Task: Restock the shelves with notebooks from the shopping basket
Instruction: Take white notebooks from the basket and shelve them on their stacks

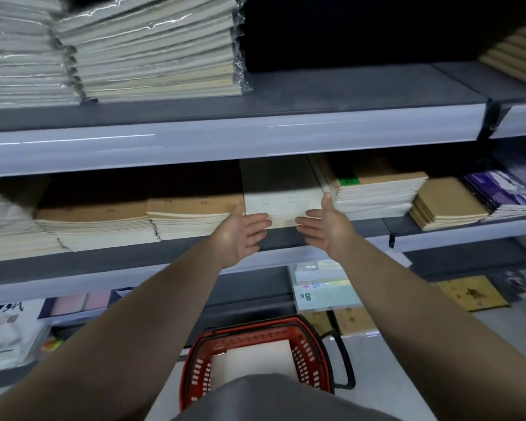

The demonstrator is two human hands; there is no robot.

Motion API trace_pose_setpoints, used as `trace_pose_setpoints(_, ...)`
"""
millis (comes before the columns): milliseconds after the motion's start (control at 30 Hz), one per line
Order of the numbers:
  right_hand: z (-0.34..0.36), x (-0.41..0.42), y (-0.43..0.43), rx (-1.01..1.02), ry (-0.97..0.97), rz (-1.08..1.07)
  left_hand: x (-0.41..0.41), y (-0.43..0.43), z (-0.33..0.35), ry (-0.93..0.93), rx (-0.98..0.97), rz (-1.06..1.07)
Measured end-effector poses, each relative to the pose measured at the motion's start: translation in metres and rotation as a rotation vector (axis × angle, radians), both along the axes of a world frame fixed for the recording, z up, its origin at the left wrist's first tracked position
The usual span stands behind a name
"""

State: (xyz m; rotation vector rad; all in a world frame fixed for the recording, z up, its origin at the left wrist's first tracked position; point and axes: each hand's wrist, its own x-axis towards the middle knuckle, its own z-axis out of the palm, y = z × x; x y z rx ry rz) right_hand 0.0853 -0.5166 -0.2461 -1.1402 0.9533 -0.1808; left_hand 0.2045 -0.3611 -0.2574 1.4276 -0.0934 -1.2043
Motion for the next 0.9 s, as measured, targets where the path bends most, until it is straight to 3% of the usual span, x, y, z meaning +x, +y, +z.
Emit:
trace_pose_setpoints(167,0.005,-0.033,0.011,-0.024,-0.043,0.06,-0.014,0.009,0.008,0.132,-0.139,0.036)
trace_pose_setpoints(367,-0.001,-0.072,0.024,-0.062,-0.014,0.133,-0.05,0.029,0.006,0.14,-0.194,0.06)
trace_pose_setpoints(900,-0.048,-0.16,0.053,-0.007,0.212,0.289,-0.148,0.101,-0.041,0.203,-0.097,0.222)
